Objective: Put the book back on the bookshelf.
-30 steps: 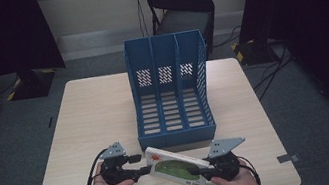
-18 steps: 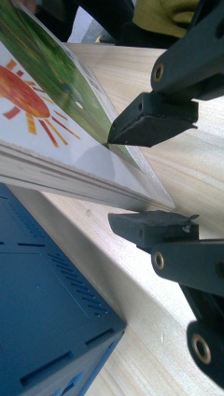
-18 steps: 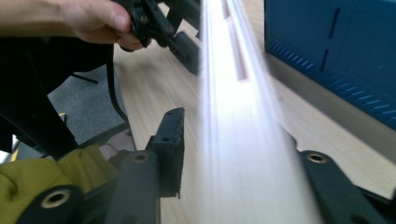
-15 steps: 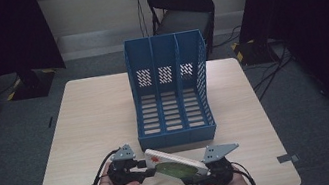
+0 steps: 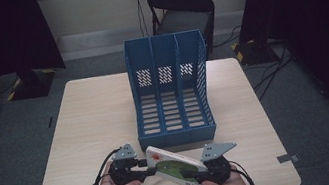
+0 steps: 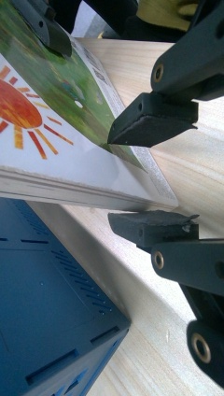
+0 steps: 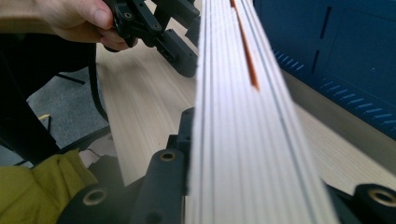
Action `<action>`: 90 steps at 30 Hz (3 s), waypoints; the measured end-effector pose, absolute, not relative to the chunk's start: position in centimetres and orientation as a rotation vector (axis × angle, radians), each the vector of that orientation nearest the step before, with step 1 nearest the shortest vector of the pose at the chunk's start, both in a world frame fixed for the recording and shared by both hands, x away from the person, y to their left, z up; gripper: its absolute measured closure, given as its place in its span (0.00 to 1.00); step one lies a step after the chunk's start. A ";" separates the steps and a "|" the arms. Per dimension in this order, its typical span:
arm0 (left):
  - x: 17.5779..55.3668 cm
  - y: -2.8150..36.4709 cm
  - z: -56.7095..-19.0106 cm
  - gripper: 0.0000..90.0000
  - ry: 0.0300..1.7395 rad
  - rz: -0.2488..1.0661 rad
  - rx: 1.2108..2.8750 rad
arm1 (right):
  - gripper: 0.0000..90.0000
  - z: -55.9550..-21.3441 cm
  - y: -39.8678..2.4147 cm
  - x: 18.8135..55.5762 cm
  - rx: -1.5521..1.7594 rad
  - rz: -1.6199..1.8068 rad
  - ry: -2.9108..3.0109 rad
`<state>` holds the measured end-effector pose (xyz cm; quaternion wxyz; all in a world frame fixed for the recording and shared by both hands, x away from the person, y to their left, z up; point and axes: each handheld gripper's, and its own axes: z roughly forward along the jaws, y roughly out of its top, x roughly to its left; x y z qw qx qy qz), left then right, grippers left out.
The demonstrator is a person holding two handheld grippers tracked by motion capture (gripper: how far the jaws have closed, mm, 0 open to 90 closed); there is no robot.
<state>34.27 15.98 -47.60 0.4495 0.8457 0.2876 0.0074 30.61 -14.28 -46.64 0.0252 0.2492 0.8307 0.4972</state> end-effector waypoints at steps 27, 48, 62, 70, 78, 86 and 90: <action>36.6 23.7 -47.1 0.27 1.058 0.158 1.971 | 0.85 -45.3 -14.8 30.0 0.775 1.514 2.527; 37.4 23.7 -50.3 0.15 1.156 0.476 2.110 | 0.85 -43.5 -15.1 29.3 0.732 1.572 2.517; 37.4 23.9 -50.7 0.05 1.171 0.495 2.080 | 0.85 -42.1 -15.2 29.3 0.721 1.619 2.495; 37.4 23.9 -50.7 0.05 1.171 0.495 2.080 | 0.85 -40.7 -15.7 29.4 0.725 1.649 2.451; 37.4 23.9 -50.7 0.05 1.171 0.495 2.080 | 0.85 -39.4 -16.3 29.7 0.724 1.670 2.399; 37.4 23.9 -50.7 0.05 1.171 0.495 2.080 | 0.85 -37.6 -17.5 30.7 0.767 1.682 2.322; 37.4 23.9 -50.7 0.05 1.171 0.495 2.080 | 0.85 -36.9 -18.0 31.2 0.776 1.684 2.292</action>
